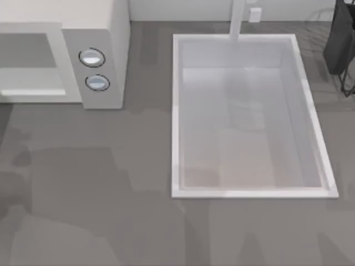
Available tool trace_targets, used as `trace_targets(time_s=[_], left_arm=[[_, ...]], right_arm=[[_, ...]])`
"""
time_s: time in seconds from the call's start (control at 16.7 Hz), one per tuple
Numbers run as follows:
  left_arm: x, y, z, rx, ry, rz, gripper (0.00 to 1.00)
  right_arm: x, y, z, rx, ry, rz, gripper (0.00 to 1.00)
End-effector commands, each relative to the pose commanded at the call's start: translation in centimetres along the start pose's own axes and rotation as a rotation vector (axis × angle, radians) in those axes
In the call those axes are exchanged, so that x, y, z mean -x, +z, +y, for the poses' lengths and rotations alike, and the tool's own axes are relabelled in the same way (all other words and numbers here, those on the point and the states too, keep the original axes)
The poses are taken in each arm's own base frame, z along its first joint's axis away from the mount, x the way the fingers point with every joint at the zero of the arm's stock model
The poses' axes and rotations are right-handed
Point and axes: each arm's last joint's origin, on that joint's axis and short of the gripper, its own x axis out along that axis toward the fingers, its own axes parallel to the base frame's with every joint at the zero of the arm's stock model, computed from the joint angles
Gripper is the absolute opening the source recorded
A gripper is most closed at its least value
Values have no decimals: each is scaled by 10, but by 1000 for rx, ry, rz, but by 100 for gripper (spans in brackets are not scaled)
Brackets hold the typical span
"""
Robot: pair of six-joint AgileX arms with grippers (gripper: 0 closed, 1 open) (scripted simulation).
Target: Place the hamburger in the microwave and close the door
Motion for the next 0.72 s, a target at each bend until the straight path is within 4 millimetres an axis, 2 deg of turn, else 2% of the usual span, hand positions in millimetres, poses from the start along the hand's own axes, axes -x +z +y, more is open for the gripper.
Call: trace_targets(time_s=[0.3, 0.72], left_arm=[[-21, 12, -2, 5, 8, -121, 0], [-70, 40, -10, 4, 3, -496, 0]], right_arm=[[0, 0, 0, 0, 0, 0, 100], [0, 0, 0, 0, 0, 0, 100]])
